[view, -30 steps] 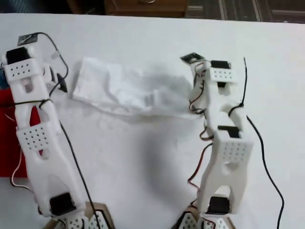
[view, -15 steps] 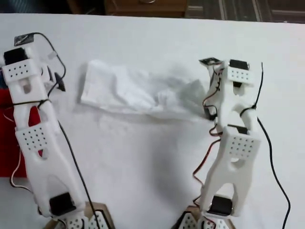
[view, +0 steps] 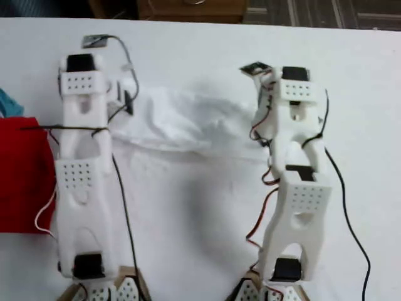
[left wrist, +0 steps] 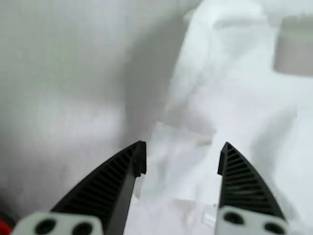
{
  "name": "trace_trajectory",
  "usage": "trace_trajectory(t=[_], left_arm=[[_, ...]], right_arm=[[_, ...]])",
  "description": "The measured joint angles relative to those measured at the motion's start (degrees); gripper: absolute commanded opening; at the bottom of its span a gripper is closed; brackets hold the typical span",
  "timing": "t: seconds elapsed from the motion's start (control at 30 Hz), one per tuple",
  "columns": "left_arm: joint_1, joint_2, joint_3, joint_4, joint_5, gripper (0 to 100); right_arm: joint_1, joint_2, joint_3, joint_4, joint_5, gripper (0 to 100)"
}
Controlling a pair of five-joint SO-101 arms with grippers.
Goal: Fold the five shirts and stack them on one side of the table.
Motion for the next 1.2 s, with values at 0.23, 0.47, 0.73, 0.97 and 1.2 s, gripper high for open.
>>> trace_trajectory(t=[0.23,0.47,0.73,0.97,1.2], left_arm=[[-0.2,5.6,-0.4,-1.4,0.2,28],[-1.7,6.2,-0.4,-1.1,0.2,28],[-1.2,9.2,-1.6,-1.2,-0.2,28],[4.4,9.8,-2.0,1.2,-0.2,13],[8.6,9.7,0.4,1.2,-0.4,2]], right_arm=[[-1.6,0.0,0.0,0.0,0.0,1.9],[-1.8,0.0,0.0,0.0,0.0,1.9],[-1.8,0.0,0.0,0.0,0.0,1.9],[-2.2,0.0,0.0,0.0,0.0,1.9],[-3.3,0.0,-1.7,0.0,0.0,1.9]])
